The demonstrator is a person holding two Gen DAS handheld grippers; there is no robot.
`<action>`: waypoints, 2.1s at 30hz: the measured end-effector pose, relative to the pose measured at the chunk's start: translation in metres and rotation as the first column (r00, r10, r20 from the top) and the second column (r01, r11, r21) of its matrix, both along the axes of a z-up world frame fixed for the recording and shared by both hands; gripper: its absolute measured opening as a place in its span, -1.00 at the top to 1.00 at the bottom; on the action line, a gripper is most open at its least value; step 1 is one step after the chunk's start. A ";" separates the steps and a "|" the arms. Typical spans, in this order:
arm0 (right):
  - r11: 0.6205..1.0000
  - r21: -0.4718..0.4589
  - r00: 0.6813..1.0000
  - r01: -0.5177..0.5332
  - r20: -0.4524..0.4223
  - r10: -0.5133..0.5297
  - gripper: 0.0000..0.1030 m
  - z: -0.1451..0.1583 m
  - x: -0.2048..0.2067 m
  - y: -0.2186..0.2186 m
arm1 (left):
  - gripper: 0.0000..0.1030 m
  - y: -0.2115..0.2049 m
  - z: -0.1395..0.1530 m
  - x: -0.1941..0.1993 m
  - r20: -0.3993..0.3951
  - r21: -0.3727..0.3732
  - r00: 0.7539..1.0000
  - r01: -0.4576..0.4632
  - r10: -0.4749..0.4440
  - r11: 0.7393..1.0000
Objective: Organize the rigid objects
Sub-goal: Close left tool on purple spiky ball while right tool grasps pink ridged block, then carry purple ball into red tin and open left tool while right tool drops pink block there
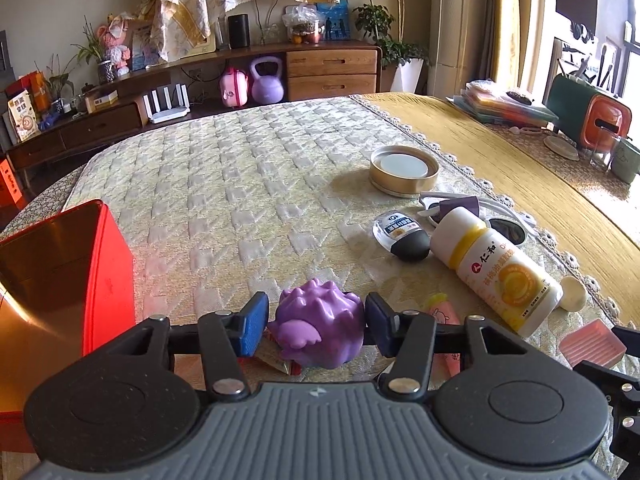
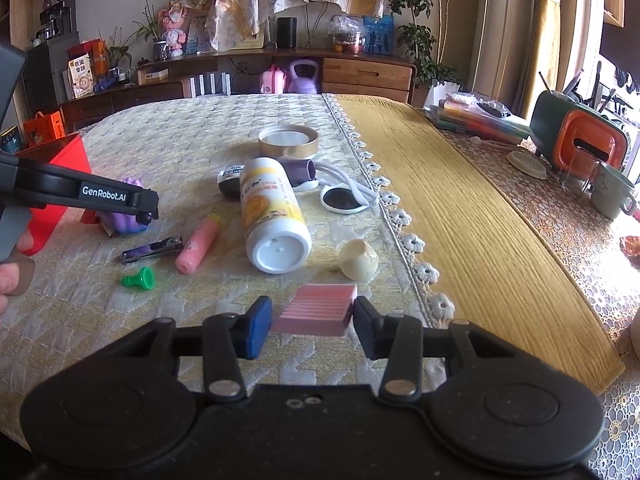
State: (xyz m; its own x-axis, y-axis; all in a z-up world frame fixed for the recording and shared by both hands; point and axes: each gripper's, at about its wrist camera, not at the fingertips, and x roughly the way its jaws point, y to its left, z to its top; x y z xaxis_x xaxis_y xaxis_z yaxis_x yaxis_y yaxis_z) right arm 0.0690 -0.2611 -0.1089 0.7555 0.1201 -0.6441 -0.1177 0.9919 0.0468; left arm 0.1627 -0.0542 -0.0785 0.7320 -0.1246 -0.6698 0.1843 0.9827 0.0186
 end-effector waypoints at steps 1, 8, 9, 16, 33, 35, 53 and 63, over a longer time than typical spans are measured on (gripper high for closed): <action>1.000 -0.002 1.000 -0.002 -0.002 0.002 0.15 0.000 0.000 0.001 | -0.01 0.003 0.002 -0.001 0.001 -0.005 1.000 -0.004 0.004 1.000; 1.000 -0.012 1.000 -0.014 0.018 0.014 0.15 0.011 -0.007 0.008 | 0.04 0.018 0.014 -0.009 0.014 -0.022 1.000 -0.022 0.022 1.000; 1.000 -0.014 1.000 -0.015 0.021 0.016 0.15 0.013 -0.008 0.009 | 0.04 0.020 0.015 -0.009 0.014 -0.025 1.000 -0.021 0.021 0.999; 0.998 -0.005 0.998 -0.055 0.038 0.055 0.15 0.030 -0.012 0.020 | 0.04 0.041 0.034 -0.015 0.018 -0.076 0.999 -0.039 0.041 0.996; 0.934 -0.014 0.926 -0.357 0.122 0.356 0.15 0.090 0.006 0.127 | 0.04 0.151 0.073 -0.032 0.054 -0.080 0.970 -0.231 0.235 0.970; 0.920 -0.006 0.912 -0.391 0.128 0.389 0.15 0.095 0.011 0.144 | 0.04 0.166 0.075 -0.032 0.060 -0.073 0.964 -0.255 0.259 0.964; 0.813 -0.019 0.812 -0.582 0.047 0.582 0.15 0.082 0.075 0.264 | 0.04 0.234 0.046 0.021 -0.019 -0.021 0.947 -0.322 0.322 0.946; 0.776 -0.014 0.775 -0.631 -0.060 0.629 0.15 0.060 0.093 0.299 | 0.04 0.239 0.032 0.058 -0.054 0.014 0.946 -0.320 0.320 0.947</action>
